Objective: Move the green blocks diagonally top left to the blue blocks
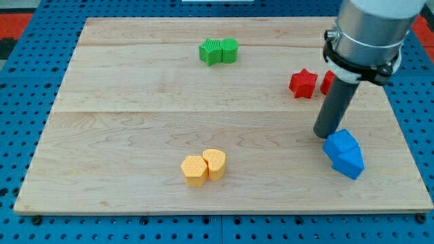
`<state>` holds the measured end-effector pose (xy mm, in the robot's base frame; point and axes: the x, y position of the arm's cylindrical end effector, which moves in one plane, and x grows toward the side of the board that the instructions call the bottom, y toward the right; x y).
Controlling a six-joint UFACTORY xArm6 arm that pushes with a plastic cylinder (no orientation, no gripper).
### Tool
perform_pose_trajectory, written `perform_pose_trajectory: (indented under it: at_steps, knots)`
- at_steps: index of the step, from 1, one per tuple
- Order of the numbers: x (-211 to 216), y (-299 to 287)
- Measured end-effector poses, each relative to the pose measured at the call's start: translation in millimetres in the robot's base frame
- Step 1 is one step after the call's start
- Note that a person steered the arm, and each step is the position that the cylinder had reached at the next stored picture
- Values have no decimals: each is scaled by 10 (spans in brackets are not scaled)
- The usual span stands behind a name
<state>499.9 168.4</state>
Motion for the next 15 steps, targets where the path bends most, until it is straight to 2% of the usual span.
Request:
perform_pose_trajectory:
  at_steps: [1,2,3,4,6,10,11,12,13,15]
  knots:
    - [35,30]
    - [-467,-76]
    - [-861,-720]
    - [-1057,-1268]
    - [-1298,-1722]
    - [-1427,-1579]
    - [-1638,-1414]
    - [-1871,-691]
    - [-2372,-661]
    - [-1889,-2472]
